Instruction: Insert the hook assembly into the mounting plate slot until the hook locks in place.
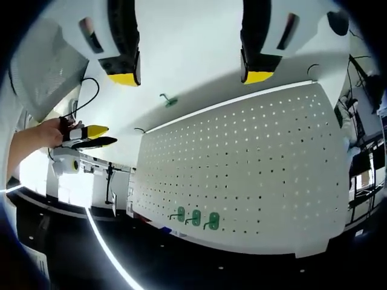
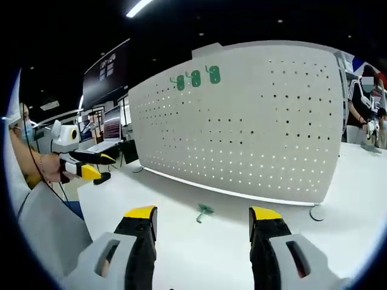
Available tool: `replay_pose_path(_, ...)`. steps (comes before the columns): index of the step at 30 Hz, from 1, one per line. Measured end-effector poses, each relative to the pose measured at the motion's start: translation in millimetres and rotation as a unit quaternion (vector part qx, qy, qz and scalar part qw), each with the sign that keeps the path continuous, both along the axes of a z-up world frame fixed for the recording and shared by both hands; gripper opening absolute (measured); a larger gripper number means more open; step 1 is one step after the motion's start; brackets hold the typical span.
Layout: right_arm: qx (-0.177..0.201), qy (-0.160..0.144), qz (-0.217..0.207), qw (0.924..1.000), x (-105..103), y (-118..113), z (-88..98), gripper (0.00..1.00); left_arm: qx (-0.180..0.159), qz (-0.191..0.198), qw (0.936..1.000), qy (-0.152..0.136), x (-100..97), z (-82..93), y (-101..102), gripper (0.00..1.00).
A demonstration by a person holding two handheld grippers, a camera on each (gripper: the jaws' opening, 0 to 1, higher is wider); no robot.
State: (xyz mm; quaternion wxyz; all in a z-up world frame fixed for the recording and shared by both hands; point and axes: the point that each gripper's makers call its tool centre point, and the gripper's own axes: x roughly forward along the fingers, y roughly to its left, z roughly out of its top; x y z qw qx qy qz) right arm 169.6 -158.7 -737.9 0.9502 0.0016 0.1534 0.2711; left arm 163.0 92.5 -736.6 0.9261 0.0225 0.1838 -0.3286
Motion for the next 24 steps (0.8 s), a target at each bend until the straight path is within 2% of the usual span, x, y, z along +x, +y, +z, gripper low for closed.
replay_pose_path(24, -0.016, 0.022, -0.001, 0.9996, -11, -5, -10.9, 0.59, 0.003, 0.007, 0.9999, 0.01, -4.6, -11.2, 8, 0.69)
